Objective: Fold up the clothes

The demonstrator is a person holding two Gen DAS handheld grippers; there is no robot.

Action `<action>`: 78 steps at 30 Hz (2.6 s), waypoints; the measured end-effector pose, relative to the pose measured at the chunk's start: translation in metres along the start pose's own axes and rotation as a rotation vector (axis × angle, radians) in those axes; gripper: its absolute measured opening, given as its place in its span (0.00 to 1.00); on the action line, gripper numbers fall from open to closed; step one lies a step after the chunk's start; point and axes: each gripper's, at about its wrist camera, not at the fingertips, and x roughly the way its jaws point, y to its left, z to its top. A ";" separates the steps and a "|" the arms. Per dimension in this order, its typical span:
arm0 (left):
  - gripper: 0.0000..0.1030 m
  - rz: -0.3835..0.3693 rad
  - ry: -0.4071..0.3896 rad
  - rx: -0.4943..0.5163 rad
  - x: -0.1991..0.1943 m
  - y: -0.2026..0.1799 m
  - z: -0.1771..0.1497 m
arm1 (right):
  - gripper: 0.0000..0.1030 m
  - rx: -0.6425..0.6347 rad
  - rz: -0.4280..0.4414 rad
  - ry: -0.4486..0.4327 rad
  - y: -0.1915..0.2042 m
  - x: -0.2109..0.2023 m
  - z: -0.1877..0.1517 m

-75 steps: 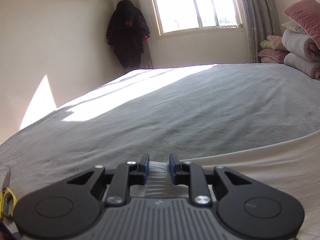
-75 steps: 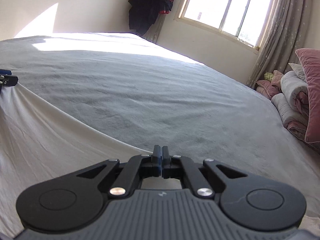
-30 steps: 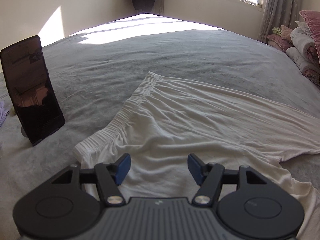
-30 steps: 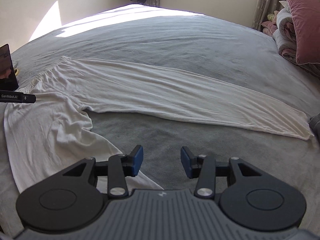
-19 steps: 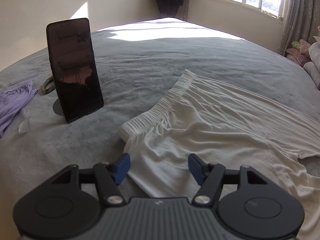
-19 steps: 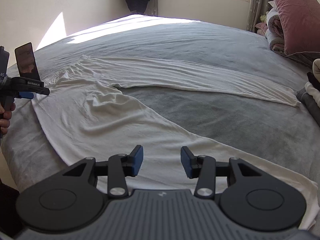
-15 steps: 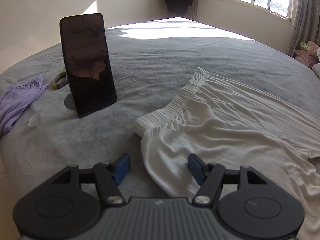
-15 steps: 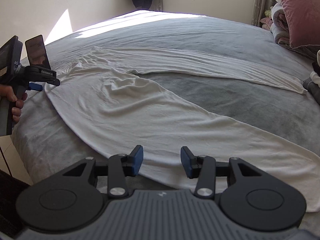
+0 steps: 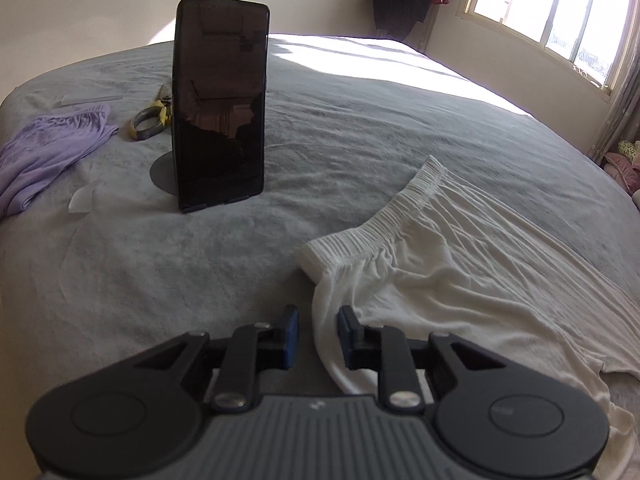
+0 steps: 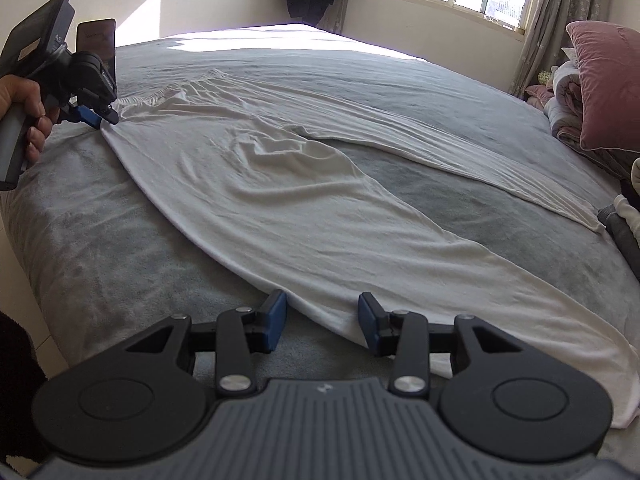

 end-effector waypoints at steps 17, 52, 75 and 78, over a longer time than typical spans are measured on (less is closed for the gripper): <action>0.49 0.032 -0.065 0.171 -0.025 -0.030 -0.002 | 0.50 0.198 -0.127 0.030 -0.057 -0.034 -0.015; 0.52 -0.985 -0.075 1.115 -0.149 -0.220 -0.241 | 0.02 1.156 -0.369 -0.304 -0.213 -0.066 -0.130; 0.01 -0.979 -0.096 1.199 -0.159 -0.232 -0.273 | 0.01 0.892 -0.452 -0.197 -0.199 -0.090 -0.135; 0.06 -0.998 -0.079 1.184 -0.161 -0.230 -0.265 | 0.12 0.880 -0.459 -0.205 -0.199 -0.094 -0.130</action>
